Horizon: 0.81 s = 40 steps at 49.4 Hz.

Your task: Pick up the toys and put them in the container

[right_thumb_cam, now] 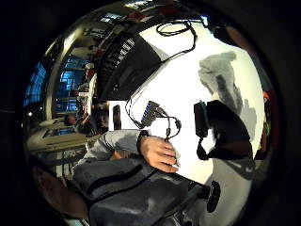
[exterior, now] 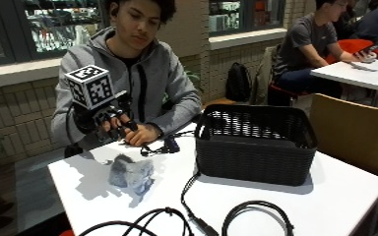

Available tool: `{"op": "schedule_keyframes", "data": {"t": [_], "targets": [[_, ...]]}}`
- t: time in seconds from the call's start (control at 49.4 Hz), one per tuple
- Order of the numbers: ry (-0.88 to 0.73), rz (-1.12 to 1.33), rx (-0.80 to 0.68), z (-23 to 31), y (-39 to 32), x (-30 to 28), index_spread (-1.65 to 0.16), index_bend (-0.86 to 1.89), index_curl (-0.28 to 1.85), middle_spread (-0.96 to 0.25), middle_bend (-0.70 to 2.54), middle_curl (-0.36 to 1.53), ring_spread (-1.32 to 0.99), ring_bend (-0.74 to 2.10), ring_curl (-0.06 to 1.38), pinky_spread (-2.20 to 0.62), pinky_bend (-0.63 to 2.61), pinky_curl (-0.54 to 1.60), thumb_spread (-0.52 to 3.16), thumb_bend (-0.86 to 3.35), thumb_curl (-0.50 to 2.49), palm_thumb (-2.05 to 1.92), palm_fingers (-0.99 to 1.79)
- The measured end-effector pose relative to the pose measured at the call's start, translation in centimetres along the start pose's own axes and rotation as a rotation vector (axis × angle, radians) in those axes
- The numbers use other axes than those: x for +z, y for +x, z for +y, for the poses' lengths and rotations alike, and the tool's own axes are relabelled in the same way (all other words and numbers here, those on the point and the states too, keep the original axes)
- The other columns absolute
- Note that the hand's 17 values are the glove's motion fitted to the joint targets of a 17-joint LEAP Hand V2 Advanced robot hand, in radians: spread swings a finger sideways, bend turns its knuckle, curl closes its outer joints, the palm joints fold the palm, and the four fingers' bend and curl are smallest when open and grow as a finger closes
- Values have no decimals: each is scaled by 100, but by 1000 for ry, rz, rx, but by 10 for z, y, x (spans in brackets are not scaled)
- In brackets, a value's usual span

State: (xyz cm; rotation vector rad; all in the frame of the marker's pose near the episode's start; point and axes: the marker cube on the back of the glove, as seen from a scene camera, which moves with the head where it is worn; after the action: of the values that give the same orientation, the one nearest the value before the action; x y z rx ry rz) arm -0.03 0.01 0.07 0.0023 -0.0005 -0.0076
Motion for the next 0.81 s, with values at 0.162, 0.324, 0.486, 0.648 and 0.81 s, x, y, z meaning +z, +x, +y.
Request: {"op": "schedule_keyframes", "data": {"t": [0.162,0.324,0.486,0.648,0.81], "targets": [[-13,3,4,-2,1,2,-19,24,13,5,19,9,-4,19,4,0,47,16,96,25,6,24,17],[-17,-1,13,-6,6,5,-23,21,18,6,19,13,-5,20,7,0,50,20,125,24,10,18,13],[-29,-23,23,-26,12,19,-25,19,22,6,19,17,-6,20,9,0,52,23,136,22,13,16,10],[-51,16,71,-59,23,42,-27,24,28,7,18,21,-4,12,9,1,52,25,137,19,16,13,-6],[-133,-39,116,-88,30,79,-28,19,30,7,13,21,-2,10,6,2,58,28,130,12,18,9,-22]]}}
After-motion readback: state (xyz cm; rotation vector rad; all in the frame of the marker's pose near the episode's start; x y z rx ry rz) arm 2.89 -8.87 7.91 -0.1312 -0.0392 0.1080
